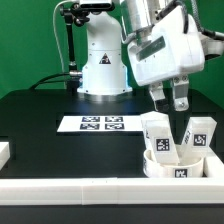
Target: Assemble stool
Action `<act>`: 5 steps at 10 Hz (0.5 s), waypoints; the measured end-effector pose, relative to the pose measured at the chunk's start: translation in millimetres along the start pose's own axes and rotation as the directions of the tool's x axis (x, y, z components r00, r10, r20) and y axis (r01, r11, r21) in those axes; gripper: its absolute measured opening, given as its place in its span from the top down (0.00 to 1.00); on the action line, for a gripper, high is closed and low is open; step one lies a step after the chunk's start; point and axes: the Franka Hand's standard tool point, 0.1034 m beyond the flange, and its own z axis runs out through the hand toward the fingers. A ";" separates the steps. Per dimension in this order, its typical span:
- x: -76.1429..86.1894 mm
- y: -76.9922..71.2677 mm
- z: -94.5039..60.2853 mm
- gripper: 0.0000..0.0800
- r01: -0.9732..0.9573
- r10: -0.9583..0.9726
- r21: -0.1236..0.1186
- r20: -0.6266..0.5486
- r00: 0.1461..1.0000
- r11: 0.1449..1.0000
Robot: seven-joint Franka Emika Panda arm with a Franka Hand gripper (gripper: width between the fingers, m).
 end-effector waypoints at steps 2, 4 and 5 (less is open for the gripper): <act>0.7 0.6 0.5 0.19 0.116 -0.116 -0.002 -0.001 0.993 0.993; 2.7 1.2 0.4 0.19 0.349 -0.349 -0.010 -0.006 0.937 0.937; 4.6 0.7 0.4 0.19 0.519 -0.519 -0.020 -0.014 0.854 0.855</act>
Offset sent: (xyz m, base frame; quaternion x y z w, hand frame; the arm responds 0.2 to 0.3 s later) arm -0.0034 -0.0079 0.0007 -0.0118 0.0216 -0.2859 0.9579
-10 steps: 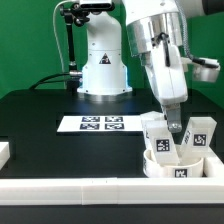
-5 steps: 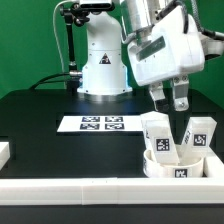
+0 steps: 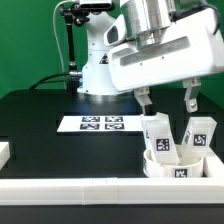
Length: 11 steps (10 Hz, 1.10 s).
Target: Assemble stool
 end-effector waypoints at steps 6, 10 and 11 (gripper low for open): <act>2.0 3.9 3.1 0.19 0.582 -0.582 -0.031 0.012 0.813 0.812; 5.7 5.9 6.8 0.19 0.911 -0.911 -0.062 0.038 0.410 0.407; 3.0 3.9 7.8 0.19 0.961 -0.960 -0.062 0.054 0.274 0.271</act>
Offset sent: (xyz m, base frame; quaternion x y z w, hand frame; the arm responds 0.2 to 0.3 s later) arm 0.0000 0.0000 0.0000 0.0000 0.0000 -0.1938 0.9810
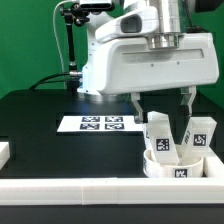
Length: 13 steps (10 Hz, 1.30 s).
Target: Assemble stool
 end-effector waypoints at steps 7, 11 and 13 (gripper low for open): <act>-5.0 1.0 4.7 0.19 0.590 -0.587 -0.007 0.084 0.805 0.808; -3.2 -4.1 13.1 0.19 0.717 -0.713 0.020 0.123 0.690 0.697; -4.1 -4.1 14.5 0.33 0.713 -0.709 0.022 0.125 0.694 0.701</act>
Offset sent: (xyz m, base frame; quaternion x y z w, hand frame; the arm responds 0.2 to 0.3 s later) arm 0.0000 0.0000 0.0000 0.0000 0.0000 -0.1938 0.9810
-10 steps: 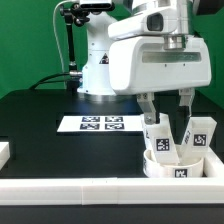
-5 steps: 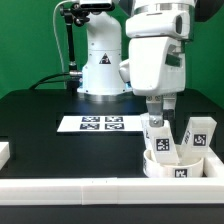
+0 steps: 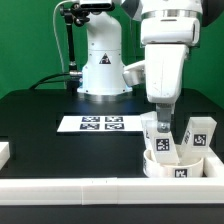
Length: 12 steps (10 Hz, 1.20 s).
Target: Assemble stool
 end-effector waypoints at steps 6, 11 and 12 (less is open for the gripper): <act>-0.8 0.6 0.1 0.57 -0.057 0.057 0.002 0.001 0.998 0.998; 1.7 6.1 1.1 0.57 -0.502 0.501 0.020 0.022 0.865 0.865; 1.1 6.3 1.2 0.57 -0.559 0.558 0.023 0.021 0.829 0.829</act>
Offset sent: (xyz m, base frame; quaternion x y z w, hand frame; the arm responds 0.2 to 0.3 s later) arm 0.0000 0.0000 0.0000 0.0000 0.0000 0.0000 1.0000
